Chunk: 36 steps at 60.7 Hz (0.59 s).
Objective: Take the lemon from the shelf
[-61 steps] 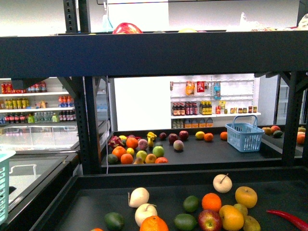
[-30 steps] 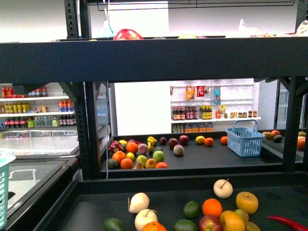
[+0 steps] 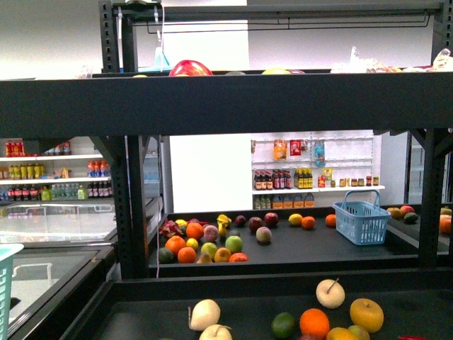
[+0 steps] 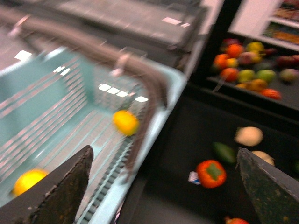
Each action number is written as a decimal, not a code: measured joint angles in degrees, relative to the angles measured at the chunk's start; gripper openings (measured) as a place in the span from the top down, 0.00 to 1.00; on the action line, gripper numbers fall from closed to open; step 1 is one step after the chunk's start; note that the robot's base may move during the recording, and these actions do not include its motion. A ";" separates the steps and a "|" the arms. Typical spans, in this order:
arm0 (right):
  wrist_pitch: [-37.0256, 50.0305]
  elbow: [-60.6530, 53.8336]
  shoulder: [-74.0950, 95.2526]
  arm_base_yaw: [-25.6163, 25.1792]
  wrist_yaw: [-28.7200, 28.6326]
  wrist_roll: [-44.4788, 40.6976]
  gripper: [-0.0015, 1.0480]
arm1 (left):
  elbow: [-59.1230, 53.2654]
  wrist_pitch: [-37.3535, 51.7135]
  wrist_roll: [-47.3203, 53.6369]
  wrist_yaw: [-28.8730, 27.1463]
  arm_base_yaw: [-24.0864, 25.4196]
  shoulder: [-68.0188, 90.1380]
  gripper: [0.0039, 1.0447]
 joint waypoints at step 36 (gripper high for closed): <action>0.00 0.00 -0.04 0.00 -0.07 0.00 0.07 | -32.22 8.33 5.88 -6.12 -14.40 -31.47 0.98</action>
